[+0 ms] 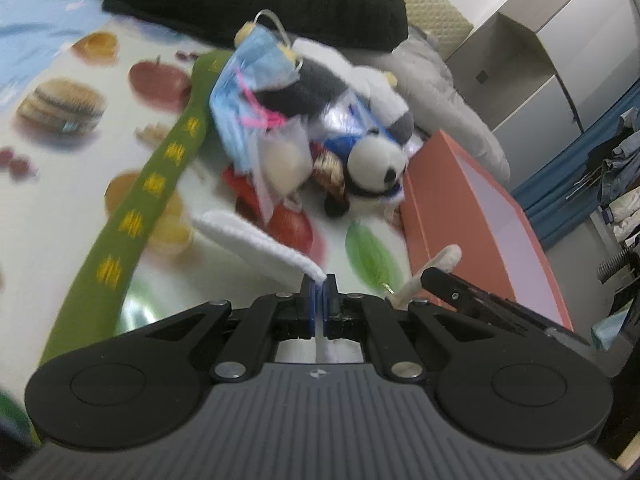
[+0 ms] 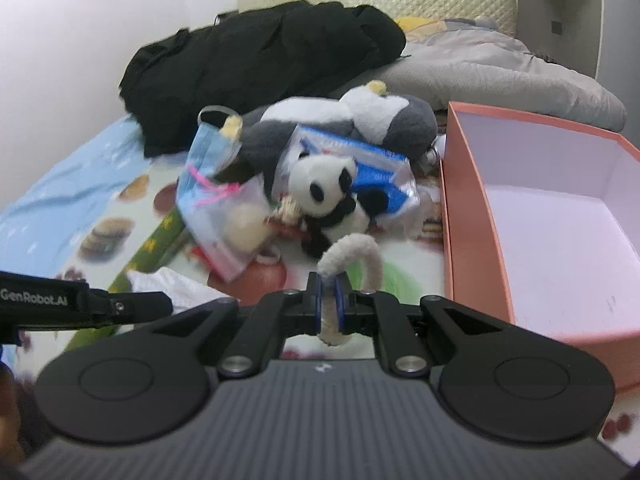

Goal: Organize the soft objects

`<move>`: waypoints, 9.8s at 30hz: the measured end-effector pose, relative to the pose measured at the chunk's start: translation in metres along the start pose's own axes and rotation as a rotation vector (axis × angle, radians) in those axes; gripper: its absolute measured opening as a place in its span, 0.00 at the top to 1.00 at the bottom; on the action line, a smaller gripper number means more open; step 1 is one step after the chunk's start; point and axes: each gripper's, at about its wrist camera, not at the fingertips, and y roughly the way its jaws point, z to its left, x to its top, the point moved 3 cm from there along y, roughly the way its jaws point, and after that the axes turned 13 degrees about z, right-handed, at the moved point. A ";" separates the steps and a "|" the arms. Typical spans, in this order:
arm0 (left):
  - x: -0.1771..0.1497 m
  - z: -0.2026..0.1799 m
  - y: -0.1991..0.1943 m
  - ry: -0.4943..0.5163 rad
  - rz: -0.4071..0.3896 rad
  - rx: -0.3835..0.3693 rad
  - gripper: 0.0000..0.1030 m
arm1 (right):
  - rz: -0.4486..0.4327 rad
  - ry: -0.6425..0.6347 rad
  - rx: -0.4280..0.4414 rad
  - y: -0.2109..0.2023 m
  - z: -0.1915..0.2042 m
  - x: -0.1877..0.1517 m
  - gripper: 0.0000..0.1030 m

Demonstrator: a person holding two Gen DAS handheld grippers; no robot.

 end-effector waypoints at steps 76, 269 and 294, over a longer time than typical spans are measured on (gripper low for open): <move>0.032 -0.039 -0.007 0.187 0.028 0.232 0.85 | 0.114 0.040 0.134 -0.022 0.001 0.030 0.88; 0.118 -0.026 0.093 0.473 0.075 0.391 0.35 | 0.113 0.251 0.220 0.053 -0.043 0.112 0.34; 0.115 -0.018 0.116 0.539 0.082 0.434 0.60 | 0.157 0.226 0.189 0.085 -0.034 0.114 0.45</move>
